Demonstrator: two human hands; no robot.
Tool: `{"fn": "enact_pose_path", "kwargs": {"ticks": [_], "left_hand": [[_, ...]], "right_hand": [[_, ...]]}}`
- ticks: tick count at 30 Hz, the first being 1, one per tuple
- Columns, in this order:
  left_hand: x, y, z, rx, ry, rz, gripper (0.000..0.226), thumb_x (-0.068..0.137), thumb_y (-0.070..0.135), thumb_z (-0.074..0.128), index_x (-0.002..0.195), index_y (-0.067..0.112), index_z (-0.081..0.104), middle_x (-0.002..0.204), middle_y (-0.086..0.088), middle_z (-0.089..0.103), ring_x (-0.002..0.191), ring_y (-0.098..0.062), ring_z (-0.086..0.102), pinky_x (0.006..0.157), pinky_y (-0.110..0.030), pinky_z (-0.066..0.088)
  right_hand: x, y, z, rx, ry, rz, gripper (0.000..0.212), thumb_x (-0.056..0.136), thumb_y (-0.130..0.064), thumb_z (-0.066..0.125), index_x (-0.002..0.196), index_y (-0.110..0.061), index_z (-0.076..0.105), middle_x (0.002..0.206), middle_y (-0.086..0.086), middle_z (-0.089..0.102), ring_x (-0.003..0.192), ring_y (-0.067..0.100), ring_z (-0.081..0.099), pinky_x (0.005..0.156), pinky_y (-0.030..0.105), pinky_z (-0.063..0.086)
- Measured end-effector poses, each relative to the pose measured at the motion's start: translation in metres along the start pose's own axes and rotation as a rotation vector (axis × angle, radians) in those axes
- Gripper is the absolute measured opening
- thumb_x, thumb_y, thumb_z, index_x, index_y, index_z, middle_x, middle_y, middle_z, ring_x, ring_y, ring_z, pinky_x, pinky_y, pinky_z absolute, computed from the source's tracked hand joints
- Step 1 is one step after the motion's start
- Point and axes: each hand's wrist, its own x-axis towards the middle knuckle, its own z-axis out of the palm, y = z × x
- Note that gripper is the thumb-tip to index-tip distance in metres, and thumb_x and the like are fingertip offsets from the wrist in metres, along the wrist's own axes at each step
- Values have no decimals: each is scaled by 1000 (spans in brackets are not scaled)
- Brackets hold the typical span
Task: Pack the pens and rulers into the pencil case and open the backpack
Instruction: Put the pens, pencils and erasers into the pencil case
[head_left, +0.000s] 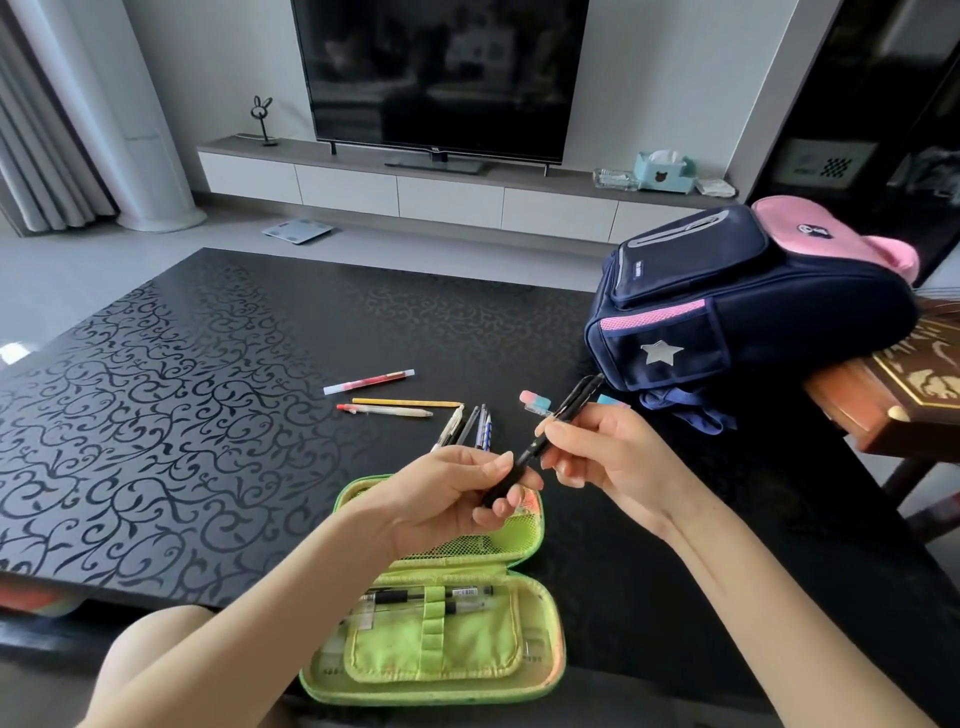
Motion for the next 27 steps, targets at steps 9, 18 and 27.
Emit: {"fn": "enact_pose_path", "kwargs": {"ticks": [9, 18, 27], "left_hand": [[-3, 7, 0, 103, -150, -80, 30, 91, 21, 44, 87, 1, 65, 60, 0, 52, 47, -5, 41, 39, -12, 32], [-5, 8, 11, 332, 22, -4, 23, 91, 18, 50, 84, 5, 68, 59, 1, 55, 50, -6, 44, 44, -14, 36], [-5, -10, 30, 980, 454, 358, 9, 85, 21, 65, 86, 14, 70, 62, 7, 64, 50, -5, 55, 56, -24, 51]], "right_hand": [[-14, -5, -6, 61, -45, -3, 22, 71, -12, 63, 89, 2, 65, 63, 13, 65, 51, 14, 54, 47, 20, 43], [-20, -3, -2, -24, 31, -6, 10, 86, -1, 58, 87, 8, 63, 61, 12, 64, 48, 12, 52, 44, 21, 41], [-16, 3, 8, -96, 235, 63, 39, 85, -8, 61, 51, -12, 45, 41, 2, 39, 41, 13, 26, 41, 21, 19]]}}
